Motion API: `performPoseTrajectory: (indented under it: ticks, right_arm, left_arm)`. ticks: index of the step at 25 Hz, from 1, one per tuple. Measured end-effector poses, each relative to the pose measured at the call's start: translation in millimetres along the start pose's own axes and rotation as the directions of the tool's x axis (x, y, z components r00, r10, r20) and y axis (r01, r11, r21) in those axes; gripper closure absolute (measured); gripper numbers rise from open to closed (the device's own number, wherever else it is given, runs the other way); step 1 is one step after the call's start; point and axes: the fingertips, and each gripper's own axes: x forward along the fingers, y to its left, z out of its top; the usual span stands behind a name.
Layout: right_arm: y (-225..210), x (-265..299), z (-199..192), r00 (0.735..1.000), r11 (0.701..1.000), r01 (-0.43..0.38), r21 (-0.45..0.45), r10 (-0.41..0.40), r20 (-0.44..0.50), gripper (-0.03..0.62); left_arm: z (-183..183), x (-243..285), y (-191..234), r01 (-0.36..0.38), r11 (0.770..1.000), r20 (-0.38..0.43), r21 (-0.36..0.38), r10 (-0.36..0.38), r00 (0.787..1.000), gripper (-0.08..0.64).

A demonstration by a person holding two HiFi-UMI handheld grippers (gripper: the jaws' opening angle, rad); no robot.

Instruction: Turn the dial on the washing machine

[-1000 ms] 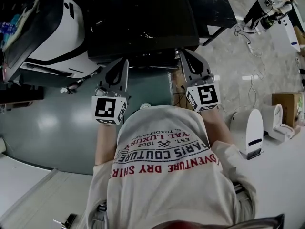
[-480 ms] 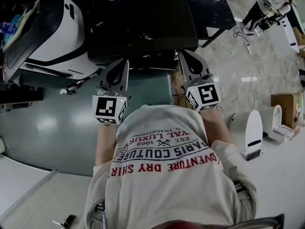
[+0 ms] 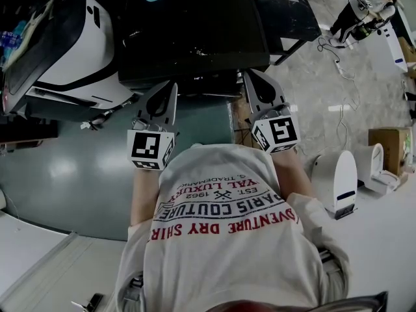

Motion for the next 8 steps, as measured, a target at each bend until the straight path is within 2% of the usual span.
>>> performPoseTrajectory:
  ticks: [8]
  right_arm:
    - [8.6,2.4,1.2,1.0,1.0,-0.019,-0.015,0.019,0.005,0.565]
  left_arm:
    - [-0.9,1.2,-4.1,0.008,1.0,0.008,-0.018,-0.007,1.0,0.543]
